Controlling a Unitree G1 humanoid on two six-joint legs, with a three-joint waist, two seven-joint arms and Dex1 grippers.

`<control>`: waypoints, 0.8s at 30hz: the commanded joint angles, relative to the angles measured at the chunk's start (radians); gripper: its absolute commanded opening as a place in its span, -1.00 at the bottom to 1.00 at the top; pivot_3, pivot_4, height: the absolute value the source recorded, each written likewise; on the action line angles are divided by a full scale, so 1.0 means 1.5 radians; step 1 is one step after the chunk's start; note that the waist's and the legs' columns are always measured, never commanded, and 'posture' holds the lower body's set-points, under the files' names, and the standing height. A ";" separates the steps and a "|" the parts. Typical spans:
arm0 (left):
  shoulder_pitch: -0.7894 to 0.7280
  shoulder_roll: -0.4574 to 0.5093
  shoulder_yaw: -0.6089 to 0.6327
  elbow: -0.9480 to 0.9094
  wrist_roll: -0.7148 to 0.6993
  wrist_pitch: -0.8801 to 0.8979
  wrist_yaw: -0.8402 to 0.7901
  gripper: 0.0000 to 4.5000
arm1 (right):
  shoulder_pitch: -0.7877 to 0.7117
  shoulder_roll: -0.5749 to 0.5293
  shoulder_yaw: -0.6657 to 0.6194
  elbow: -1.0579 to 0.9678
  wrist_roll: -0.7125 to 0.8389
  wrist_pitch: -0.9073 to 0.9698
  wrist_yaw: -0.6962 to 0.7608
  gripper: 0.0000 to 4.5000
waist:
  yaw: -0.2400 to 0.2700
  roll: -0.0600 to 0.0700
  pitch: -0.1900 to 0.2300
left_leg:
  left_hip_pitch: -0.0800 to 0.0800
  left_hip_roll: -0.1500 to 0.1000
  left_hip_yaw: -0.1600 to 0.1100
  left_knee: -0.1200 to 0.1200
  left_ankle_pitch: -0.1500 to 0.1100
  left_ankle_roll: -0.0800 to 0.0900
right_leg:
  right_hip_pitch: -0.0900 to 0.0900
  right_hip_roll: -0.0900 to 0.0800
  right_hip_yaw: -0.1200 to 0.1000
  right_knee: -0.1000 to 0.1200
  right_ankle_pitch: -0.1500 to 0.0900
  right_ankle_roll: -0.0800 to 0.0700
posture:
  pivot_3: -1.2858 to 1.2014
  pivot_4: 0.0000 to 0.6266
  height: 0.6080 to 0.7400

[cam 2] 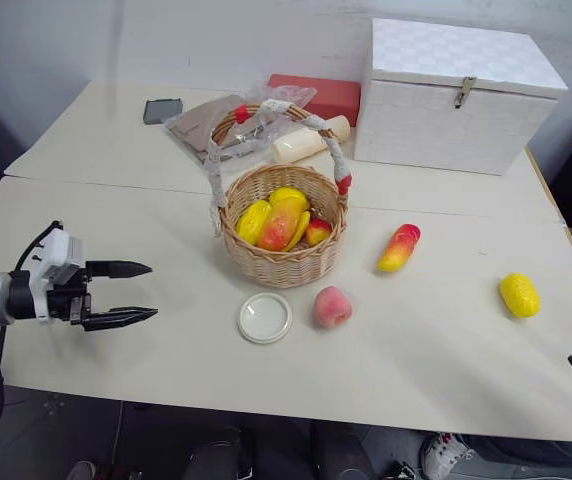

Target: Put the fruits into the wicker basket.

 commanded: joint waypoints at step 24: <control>0.011 -0.017 0.005 -0.030 0.008 -0.014 0.031 0.94 | -0.015 0.022 -0.012 0.005 -0.026 -0.041 -0.001 1.00 | -0.021 -0.001 0.000 | 0.013 -0.001 0.005 0.001 -0.011 -0.001 | 0.000 0.013 0.030 -0.001 0.003 0.003 | 0.03 -0.52 1.00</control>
